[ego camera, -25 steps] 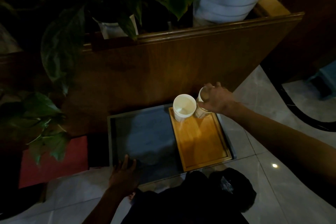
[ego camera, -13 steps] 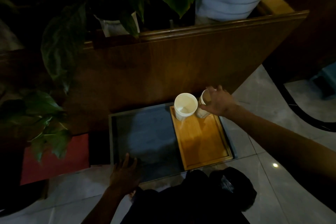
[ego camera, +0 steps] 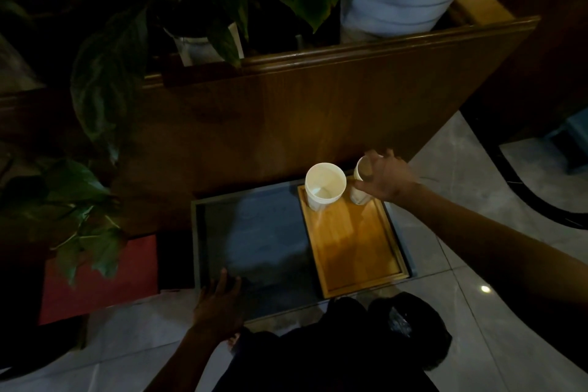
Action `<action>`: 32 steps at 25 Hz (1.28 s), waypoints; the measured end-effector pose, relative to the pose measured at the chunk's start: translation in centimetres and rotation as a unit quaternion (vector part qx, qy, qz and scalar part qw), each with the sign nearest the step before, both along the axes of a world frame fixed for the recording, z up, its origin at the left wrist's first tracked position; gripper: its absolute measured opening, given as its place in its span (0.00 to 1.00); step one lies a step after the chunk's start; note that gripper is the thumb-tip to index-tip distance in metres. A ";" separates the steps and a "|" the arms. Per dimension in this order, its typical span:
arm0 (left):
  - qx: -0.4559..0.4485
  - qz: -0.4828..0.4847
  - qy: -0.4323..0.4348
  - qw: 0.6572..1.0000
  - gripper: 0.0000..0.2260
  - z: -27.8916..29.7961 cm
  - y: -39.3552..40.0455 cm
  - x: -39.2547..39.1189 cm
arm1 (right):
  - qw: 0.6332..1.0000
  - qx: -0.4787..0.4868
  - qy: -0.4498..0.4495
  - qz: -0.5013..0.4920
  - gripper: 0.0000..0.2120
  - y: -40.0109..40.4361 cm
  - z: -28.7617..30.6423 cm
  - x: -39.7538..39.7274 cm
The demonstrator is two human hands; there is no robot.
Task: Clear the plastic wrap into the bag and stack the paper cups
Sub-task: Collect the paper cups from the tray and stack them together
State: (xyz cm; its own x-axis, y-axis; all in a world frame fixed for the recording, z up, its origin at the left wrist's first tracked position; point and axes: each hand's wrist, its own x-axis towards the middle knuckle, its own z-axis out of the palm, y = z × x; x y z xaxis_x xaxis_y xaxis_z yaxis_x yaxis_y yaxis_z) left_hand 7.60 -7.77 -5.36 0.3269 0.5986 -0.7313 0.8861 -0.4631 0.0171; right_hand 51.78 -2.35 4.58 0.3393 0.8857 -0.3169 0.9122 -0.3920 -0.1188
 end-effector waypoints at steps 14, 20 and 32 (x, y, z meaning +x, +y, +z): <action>-0.023 0.033 0.006 0.999 0.38 -0.6 0.1 0.1 | 0.980 0.057 0.125 -0.144 0.26 0.3 -1.0 -1.8; -0.022 0.037 0.011 0.999 0.35 -0.7 0.1 0.0 | 0.981 0.109 0.033 -0.158 0.22 0.3 -2.3 -2.5; -0.053 0.009 0.022 0.998 0.34 1.0 1.6 0.8 | 0.981 0.058 0.040 -0.178 0.25 1.0 -2.9 -2.2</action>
